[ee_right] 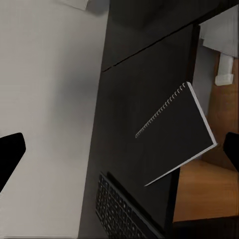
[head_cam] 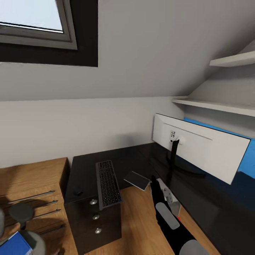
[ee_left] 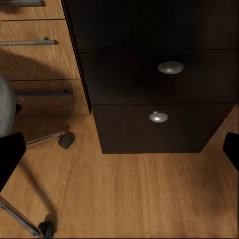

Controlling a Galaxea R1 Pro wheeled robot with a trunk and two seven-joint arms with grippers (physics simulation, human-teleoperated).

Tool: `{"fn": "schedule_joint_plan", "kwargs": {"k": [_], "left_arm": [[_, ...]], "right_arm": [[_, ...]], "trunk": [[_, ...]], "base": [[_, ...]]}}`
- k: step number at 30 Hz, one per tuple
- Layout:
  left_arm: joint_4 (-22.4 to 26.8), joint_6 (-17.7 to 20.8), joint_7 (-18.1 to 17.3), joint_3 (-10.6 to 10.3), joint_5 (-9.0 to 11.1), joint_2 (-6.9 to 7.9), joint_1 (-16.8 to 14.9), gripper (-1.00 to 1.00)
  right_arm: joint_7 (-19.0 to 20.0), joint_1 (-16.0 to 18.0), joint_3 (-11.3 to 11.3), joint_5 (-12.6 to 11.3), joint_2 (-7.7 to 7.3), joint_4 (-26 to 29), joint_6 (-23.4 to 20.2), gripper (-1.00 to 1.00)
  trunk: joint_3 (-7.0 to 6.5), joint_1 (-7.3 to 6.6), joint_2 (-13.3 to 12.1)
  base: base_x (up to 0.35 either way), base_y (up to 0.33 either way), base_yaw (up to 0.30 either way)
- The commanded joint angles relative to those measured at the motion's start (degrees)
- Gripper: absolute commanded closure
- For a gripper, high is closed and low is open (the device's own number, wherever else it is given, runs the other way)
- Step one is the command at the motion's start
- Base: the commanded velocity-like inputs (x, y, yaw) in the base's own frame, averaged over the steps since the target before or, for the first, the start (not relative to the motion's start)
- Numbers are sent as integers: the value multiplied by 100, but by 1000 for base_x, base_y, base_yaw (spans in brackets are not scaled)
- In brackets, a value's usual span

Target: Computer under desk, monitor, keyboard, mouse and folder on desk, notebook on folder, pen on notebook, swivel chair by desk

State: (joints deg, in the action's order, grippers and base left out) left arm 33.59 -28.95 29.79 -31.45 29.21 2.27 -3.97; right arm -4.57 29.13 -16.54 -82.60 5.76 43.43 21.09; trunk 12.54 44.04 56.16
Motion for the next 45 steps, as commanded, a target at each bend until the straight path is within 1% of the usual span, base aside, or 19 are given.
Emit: {"fn": "schedule_joint_plan", "kwargs": {"k": [1, 10, 23, 25, 28, 29, 33, 35, 38, 41, 45], "left_arm": [[-2, -24, 45, -50, 39, 8, -7, -100], [-63, -23, 42, -49, 41, 9, -7, -100], [-142, -23, 40, -52, 41, 10, -7, -100], [-177, -23, 37, -56, 38, 8, -7, -100], [-219, -26, 32, -58, 35, 5, -7, -100], [-235, -30, 32, -57, 34, 5, -7, -100], [-253, -32, 31, -51, 33, 8, -7, -100], [-262, -35, 35, -47, 34, 9, -7, -100], [-264, -39, 40, -46, 37, 10, -7, -100], [-264, -40, 43, -44, 39, 10, -7, -100], [-268, -39, 44, -42, 40, 10, -7, -100]], "right_arm": [[-25, 5, -28, -37, -5, 6, 41, -100], [-45, 5, -40, -30, 2, 5, 49, -100], [-61, 5, -52, -14, 19, -2, 69, -100], [-61, 5, -55, 14, 20, -2, 87, -100], [-61, 5, -56, 118, 21, -1, 145, -100], [-61, 5, -54, 223, 21, -1, 197, -100], [-60, 3, -52, 464, 21, -1, 376, -100], [-49, -5, -42, 680, 0, 30, 631, -100], [-41, -16, -29, 732, -21, 156, 705, -100], [-42, -30, -23, 752, -95, 361, 769, -100], [-54, -35, -36, 795, -193, 482, 881, -100]], "trunk": [[-10, -25, -36], [-172, -222, -397], [-405, -508, -918], [-405, -508, -918], [-405, -508, -918], [-405, -508, -918], [-405, -508, -918], [-405, -508, -918], [-405, -508, -918], [-405, -508, -918], [-405, -508, -918]], "base": [[-245, -212, 75], [-202, -181, 171], [-28, -27, 245], [-3, -3, 254], [-2, -2, 255], [-1, -1, 256], [-1, -1, 252], [0, 0, 117], [0, 0, 36], [0, 0, 15], [0, 0, 7]]}}
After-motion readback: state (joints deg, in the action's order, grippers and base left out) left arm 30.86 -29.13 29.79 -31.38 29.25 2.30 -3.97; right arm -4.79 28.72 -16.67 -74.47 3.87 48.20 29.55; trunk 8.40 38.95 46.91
